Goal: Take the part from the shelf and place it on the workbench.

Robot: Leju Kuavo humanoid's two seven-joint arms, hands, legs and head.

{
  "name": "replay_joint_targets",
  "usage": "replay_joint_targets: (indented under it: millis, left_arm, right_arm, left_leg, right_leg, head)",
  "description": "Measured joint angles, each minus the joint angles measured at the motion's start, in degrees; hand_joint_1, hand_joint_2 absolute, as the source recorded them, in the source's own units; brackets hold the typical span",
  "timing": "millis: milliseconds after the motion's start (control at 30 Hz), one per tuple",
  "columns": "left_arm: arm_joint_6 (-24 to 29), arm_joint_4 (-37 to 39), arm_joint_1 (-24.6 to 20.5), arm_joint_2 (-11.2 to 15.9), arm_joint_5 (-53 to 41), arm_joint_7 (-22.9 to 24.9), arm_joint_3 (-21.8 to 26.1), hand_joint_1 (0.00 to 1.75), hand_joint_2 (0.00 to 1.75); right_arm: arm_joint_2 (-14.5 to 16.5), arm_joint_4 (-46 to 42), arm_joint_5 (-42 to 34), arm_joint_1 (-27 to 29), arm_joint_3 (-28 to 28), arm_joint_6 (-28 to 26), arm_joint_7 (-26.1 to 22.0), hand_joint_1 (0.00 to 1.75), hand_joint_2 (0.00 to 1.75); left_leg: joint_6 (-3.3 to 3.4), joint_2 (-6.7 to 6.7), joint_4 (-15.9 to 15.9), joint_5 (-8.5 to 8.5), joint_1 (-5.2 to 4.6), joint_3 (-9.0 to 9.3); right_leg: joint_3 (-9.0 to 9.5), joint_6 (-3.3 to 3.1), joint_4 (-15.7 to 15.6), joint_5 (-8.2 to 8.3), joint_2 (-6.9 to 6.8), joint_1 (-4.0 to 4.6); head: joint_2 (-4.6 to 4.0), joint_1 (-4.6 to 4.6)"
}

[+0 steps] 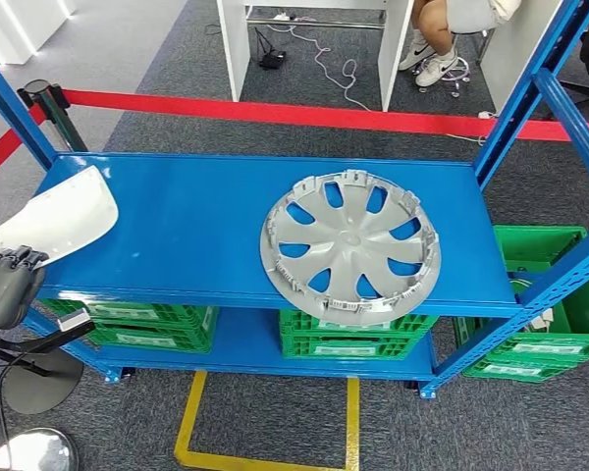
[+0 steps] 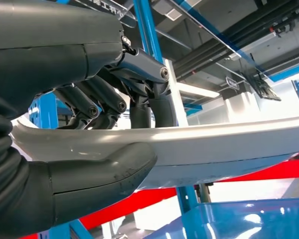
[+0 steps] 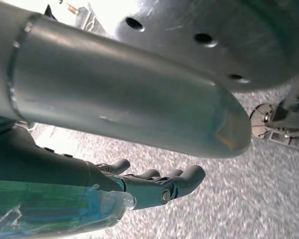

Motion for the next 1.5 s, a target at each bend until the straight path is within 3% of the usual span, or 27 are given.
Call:
replay_joint_targets:
  millis: [67,167,200,267,333,400,467,533,600,667,700,733,800,833,867,900,967,1033,1067,1133,1200,1233,1300,1333,1367,1433,1500]
  left_arm:
    - [-0.1,0.0,0.1,0.02,0.08,0.02,0.07,1.75,1.75]
    - [-0.15,0.0,0.26,0.02,0.12,0.03,0.1,1.75,1.75]
    - [-0.15,0.0,0.25,0.02,0.12,0.03,0.1,1.75,1.75]
    - [-0.16,0.0,0.28,0.0,0.12,0.03,0.1,1.75,1.75]
    - [-0.19,0.0,0.53,-0.06,0.12,0.03,0.09,1.75,1.75]
    - [-0.25,0.0,0.81,-0.13,0.12,0.03,0.08,1.75,1.75]
    - [-0.3,-0.03,0.88,-0.16,0.14,0.05,0.1,1.75,1.75]
    - [-0.38,-0.23,0.88,-0.16,0.22,0.1,0.17,1.75,1.75]
    - [-0.52,-0.45,1.01,-0.17,0.29,0.16,0.23,1.75,1.75]
    - [-0.8,-0.53,1.27,-0.2,0.39,0.22,0.25,1.75,1.75]
    - [-0.96,-0.61,1.41,-0.24,0.46,0.26,0.26,1.75,1.75]
    - [-1.11,-0.68,1.51,-0.27,0.54,0.28,0.27,1.75,1.75]
    - [-1.31,-0.8,1.72,-0.31,0.62,0.33,0.32,1.75,1.75]
    - [-1.39,-0.81,1.84,-0.32,0.62,0.35,0.34,1.75,1.75]
    - [-1.46,-0.81,1.95,-0.33,0.62,0.37,0.36,1.75,1.75]
    - [-1.5,-0.81,2.06,-0.34,0.62,0.38,0.37,1.75,1.75]
    - [-1.52,-0.82,2.23,-0.33,0.67,0.38,0.44,1.75,1.75]
    - [-1.46,-0.87,2.41,-0.11,0.85,0.38,0.68,1.75,1.75]
    - [-1.4,-0.9,2.51,0.1,1.02,0.38,0.83,1.75,1.75]
    - [-1.25,-0.95,2.87,0.62,1.46,0.36,1.15,1.75,1.75]
    - [-1.12,-0.96,3.48,1.13,1.84,0.21,1.58,1.75,1.75]
    - [-1.08,-0.99,3.81,1.42,2.02,0.12,1.81,1.75,1.75]
    - [-1.04,-1.13,4.45,1.96,2.4,0.01,2.17,1.75,1.75]
    - [-1.02,-1.25,4.89,2.23,2.66,-0.03,2.36,1.75,1.75]
    - [-1.01,-1.38,5.45,2.49,2.93,-0.07,2.62,1.75,1.75]
    - [-1.01,-1.73,6.62,2.99,3.4,-0.19,3.44,1.75,1.75]
    - [-1.01,-2.22,7.38,3.56,3.63,-0.35,4.44,1.75,1.75]
  right_arm:
    - [0.05,0.05,0.01,-0.07,0.0,-0.01,-0.03,0.0,0.0]
    - [0.04,0.07,0.02,-0.04,-0.03,-0.12,-0.02,0.0,0.0]
    - [0.04,0.07,0.02,-0.11,-0.06,-0.15,-0.02,0.0,0.0]
    - [0.05,0.07,0.02,-0.26,-0.12,-0.13,-0.03,0.0,0.0]
    - [0.06,0.07,0.02,-0.25,-0.2,-0.13,-0.04,0.0,0.0]
    - [0.06,0.07,0.02,-0.19,-0.31,-0.14,-0.09,0.0,0.0]
    - [0.06,0.07,0.02,-0.24,-0.39,-0.16,-0.21,0.0,0.0]
    - [0.06,0.07,0.02,-0.3,-0.43,-0.16,-0.33,0.0,0.0]
    - [0.06,0.07,0.02,-0.25,-0.45,-0.16,-0.4,0.0,0.0]
    - [0.06,0.07,0.02,-0.06,-0.47,-0.17,-0.45,0.0,0.0]
    - [0.06,0.07,0.02,0.05,-0.48,-0.2,-0.47,0.0,0.0]
    - [0.06,0.07,0.03,0.13,-0.49,-0.22,-0.5,0.0,0.0]
    - [0.06,0.07,0.07,0.12,-0.5,-0.26,-0.63,0.0,0.0]
    - [0.06,0.07,0.1,0.07,-0.5,-0.27,-0.72,0.0,0.0]
    - [0.06,0.08,0.15,0.01,-0.5,-0.3,-0.8,0.0,0.0]
    - [0.06,0.08,0.19,-0.02,-0.5,-0.34,-0.88,0.0,0.0]
    - [0.06,0.08,0.32,-0.07,-0.5,-0.47,-0.98,0.0,0.0]
    - [0.05,0.07,0.53,-0.25,-0.49,-0.62,-1.15,0.0,0.0]
    - [0.05,0.08,0.65,-0.35,-0.49,-0.69,-1.25,0.0,0.0]
    - [0.06,0.09,0.84,-0.38,-0.48,-0.77,-1.41,0.0,0.0]
    - [0.06,0.08,0.95,-0.3,-0.49,-0.79,-1.46,0.0,0.0]
    - [0.05,0.08,1.04,-0.32,-0.49,-0.8,-1.51,0.0,0.0]
    - [0.05,0.08,1.26,-0.43,-0.49,-0.84,-1.79,0.0,0.0]
    - [0.05,0.09,1.36,-0.45,-0.49,-0.84,-1.99,0.0,0.0]
    - [0.06,0.09,1.41,-0.43,-0.48,-0.84,-2.22,0.0,0.0]
    - [0.06,0.09,1.43,-0.36,-0.48,-0.81,-2.59,0.0,0.0]
    - [0.05,0.09,1.42,-0.34,-0.48,-0.76,-2.83,0.0,0.0]
  left_leg:
    - [-0.86,-0.14,0.38,0.3,-0.12,-0.5]
    - [-1.84,-0.19,0.98,-0.04,0.11,-1.16]
    - [-2.05,-0.19,2.44,-1.39,0.16,-1.88]
    - [-2.37,-0.19,8.76,-5.7,0.15,-4.63]
    - [-2.47,-0.19,15.57,-8.66,0.13,-7.22]
    - [-2.28,-0.19,15.87,-7.15,0.11,-6.55]
    - [-1.95,-0.2,9.35,-3.63,0.1,-2.32]
    - [-1.67,-0.24,2.39,-2.45,-0.09,1.73]
    - [-1.26,-0.27,-0.1,-2.58,-0.44,2.56]
    - [-0.43,-0.14,-0.36,-1.66,-0.37,1.73]
    - [0.07,-0.06,-0.49,-1.05,-0.29,1.26]
    - [0.44,0.01,-0.59,-0.41,-0.18,0.68]
    - [0.82,0.04,-0.54,0.77,-0.27,-0.75]
    - [0.82,0.04,-0.49,1.39,-0.32,-1.56]
    - [0.8,0.05,-0.44,1.99,-0.38,-2.35]
    - [0.74,0.06,-0.39,2.56,-0.43,-3.1]
    - [0.46,0.06,-0.31,3.57,-0.46,-4.34]
    - [-0.08,0.05,-0.19,4.47,-0.56,-5.18]
    - [-0.39,0.05,-0.15,4.95,-0.59,-5.4]
    - [-1.04,0.06,-0.21,5.88,-0.55,-5.61]
    - [-1.67,0.0,0.43,4.8,-0.38,-6.02]
    - [-1.96,-0.04,2.09,2.71,-0.33,-6.62]
    - [-2.39,-0.1,8.74,-3.19,-0.3,-8.54]
    - [-2.51,-0.11,12.68,-5.31,-0.29,-9.45]
    - [-2.58,-0.11,15.65,-5.93,-0.29,-9.85]
    - [-2.56,-0.11,16.47,-3.26,-0.26,-8.28]
    - [-2.48,-0.12,9.99,-0.65,-0.17,-3.03]
  right_leg:
    - [1.07,-0.52,-1.88,-0.3,0.19,0.16]
    - [0.41,-1.84,-2.25,0.14,0.25,0.13]
    - [0.08,-2.42,-2.39,0.44,0.23,0.11]
    - [-0.89,-3.43,-2.5,1.11,0.19,0.21]
    - [-1.98,-3.89,-2.49,1.81,0.16,0.41]
    - [-2.98,-3.95,-2.49,2.65,0.16,0.55]
    - [-3.85,-3.77,-2.47,3.56,0.2,0.6]
    - [-4.49,-3.25,-2.45,4.49,0.28,0.74]
    - [-4.85,-2.49,-2.81,5.6,0.27,0.77]
    - [-5.27,-1.74,-3.05,5.88,0.19,0.62]
    - [-5.7,-1.41,-2.28,4.6,0.12,0.57]
    - [-6.36,-1.12,-0.31,2.23,0.06,0.54]
    - [-7.93,-0.69,6.58,-3.65,-0.04,0.53]
    - [-8.39,-0.55,10.1,-5.33,-0.04,0.52]
    - [-8.24,-0.5,12.33,-5.59,-0.05,0.53]
    - [-7.21,-0.52,12.69,-4.58,-0.05,0.54]
    - [-2.43,-0.78,7.72,-1.66,-0.05,0.57]
    - [3.46,-1.17,-0.42,-1.86,-0.01,0.7]
    - [5.19,-1.39,-3.21,-2.64,0.04,0.81]
    - [5.75,-2.05,-5.14,-3.16,0.11,0.98]
    - [4.98,-3.08,-5.1,-2.3,0.0,0.88]
    - [4.41,-3.6,-5.2,-1.72,-0.07,0.79]
    - [3.0,-4.17,-5.18,-0.46,-0.15,0.78]
    - [2.14,-4.24,-5.14,0.22,-0.17,0.8]
    - [1.27,-4.23,-5.08,0.86,-0.17,0.81]
    - [-0.4,-4.05,-4.86,1.98,-0.14,0.8]
    - [-1.82,-3.66,-4.49,2.95,-0.09,0.87]
  head:
    - [0.0,0.01]
    - [0.0,-0.07]
    - [0.0,-0.11]
    - [0.0,-0.23]
    - [0.0,-0.22]
    - [0.0,-0.21]
    - [0.0,-0.21]
    - [0.0,-0.16]
    - [0.0,-0.11]
    - [0.0,-0.11]
    - [0.0,-0.03]
    - [0.0,0.06]
    - [0.0,0.25]
    - [0.0,0.28]
    - [0.0,0.29]
    - [0.0,0.3]
    - [0.0,0.3]
    - [0.0,0.28]
    - [0.0,0.26]
    - [0.0,0.21]
    - [0.0,0.15]
    - [0.0,0.06]
    - [0.0,-0.11]
    - [0.0,-0.14]
    - [0.0,-0.14]
    - [0.0,-0.15]
    - [0.0,-0.17]
